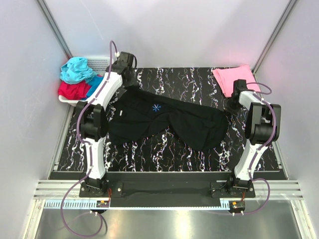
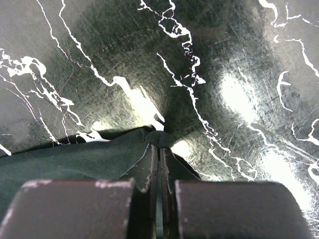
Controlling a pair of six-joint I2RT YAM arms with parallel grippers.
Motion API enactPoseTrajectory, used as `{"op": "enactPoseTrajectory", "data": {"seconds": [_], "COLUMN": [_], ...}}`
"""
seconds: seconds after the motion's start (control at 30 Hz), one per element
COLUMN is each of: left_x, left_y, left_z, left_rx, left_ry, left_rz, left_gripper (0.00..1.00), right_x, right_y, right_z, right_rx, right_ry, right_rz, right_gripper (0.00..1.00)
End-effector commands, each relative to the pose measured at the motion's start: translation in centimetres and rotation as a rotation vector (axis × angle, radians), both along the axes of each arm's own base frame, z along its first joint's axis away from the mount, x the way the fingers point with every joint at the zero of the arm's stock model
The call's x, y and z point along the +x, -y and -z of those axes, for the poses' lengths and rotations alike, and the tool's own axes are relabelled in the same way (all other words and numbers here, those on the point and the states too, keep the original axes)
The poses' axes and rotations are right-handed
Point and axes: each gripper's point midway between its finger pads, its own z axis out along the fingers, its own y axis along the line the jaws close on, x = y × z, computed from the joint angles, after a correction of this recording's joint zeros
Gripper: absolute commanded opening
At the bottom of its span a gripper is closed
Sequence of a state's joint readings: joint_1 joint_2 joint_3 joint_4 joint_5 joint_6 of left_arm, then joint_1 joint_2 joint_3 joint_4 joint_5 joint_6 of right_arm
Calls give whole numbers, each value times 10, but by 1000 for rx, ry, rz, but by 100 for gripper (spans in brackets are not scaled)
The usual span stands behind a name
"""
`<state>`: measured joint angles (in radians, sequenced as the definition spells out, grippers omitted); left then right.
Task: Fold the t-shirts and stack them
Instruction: Flatten the tshirt out
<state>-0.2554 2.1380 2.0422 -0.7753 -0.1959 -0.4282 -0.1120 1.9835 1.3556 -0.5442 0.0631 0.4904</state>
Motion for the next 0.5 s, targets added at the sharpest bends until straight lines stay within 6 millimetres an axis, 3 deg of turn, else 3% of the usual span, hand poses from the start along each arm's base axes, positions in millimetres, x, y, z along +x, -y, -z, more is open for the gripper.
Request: {"op": "enactPoseTrajectory", "data": {"seconds": [0.0,0.13,0.27,0.3,0.33,0.37,0.4,0.47], "left_x": [-30,-71,-120,-127,-134,-146,-150,-154], "left_y": [9,13,32,35,38,43,43,43], "left_z": [-38,-27,-7,-5,-4,-4,-4,-5], "left_rx": [-49,-22,-73,-81,-78,-70,-54,-28], "left_ry": [51,-19,-112,-122,-126,-130,-124,-111], "left_rz": [-4,-25,5,4,10,25,28,28], "left_gripper": [0,0,0,7,21,36,62,71], "right_x": [0,2,3,3,3,4,5,5], "right_y": [1,-2,-4,-5,-5,-6,-6,-5], "right_z": [-22,-29,-26,-25,-25,-26,-27,-28], "right_rx": [-38,-50,-57,-59,-61,-61,-64,-66], "right_ry": [15,22,9,8,6,9,12,13], "right_rz": [-6,-13,-19,-19,-22,-23,-23,-21], "right_gripper": [0,0,0,0,0,0,0,0]}}
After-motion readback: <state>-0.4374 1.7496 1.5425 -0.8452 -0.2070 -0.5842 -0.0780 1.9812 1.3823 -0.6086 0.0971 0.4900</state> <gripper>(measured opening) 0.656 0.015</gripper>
